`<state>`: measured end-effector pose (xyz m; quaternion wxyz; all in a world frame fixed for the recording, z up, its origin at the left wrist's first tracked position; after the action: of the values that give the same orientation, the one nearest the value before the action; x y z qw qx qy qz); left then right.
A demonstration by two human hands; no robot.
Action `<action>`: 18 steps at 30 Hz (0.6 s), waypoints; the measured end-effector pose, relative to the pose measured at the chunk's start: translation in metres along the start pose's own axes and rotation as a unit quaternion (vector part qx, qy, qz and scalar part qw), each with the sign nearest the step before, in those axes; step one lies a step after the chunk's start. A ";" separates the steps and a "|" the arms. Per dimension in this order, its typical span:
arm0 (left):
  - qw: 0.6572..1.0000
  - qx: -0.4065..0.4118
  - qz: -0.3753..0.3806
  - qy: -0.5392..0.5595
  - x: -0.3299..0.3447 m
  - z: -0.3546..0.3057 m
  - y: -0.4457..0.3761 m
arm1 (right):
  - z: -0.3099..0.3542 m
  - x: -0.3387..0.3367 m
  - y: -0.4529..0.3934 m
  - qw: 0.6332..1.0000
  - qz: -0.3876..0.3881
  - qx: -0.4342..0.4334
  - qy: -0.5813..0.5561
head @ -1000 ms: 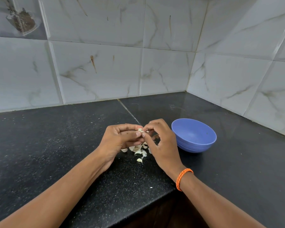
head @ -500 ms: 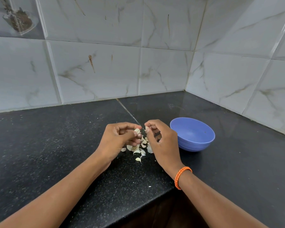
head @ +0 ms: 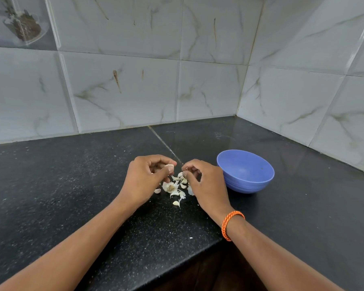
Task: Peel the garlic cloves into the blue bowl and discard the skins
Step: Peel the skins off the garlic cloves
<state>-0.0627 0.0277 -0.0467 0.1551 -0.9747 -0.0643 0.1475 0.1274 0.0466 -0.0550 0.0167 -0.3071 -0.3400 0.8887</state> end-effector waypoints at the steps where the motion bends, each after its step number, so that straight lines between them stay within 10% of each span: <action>1: 1.000 0.007 -0.005 -0.012 -0.001 0.000 0.000 | -0.001 0.000 0.000 1.000 -0.002 0.003 0.002; 18: 0.996 0.057 0.006 -0.064 0.006 -0.009 0.002 | 0.021 -0.002 0.002 0.994 0.020 -0.063 -0.084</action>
<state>-0.0543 0.0244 -0.0410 0.2049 -0.9533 -0.0595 0.2137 0.1173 0.0320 -0.0432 -0.0489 -0.2380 -0.3895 0.8884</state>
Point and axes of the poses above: each hand's wrist, its own y-axis away from the middle knuckle, its own x-axis out of the palm, z = x × y, the point moved 6 cm from there along -y, towards the middle knuckle, and after that the axes turned 4 degrees about -x, right-handed, at the moved point
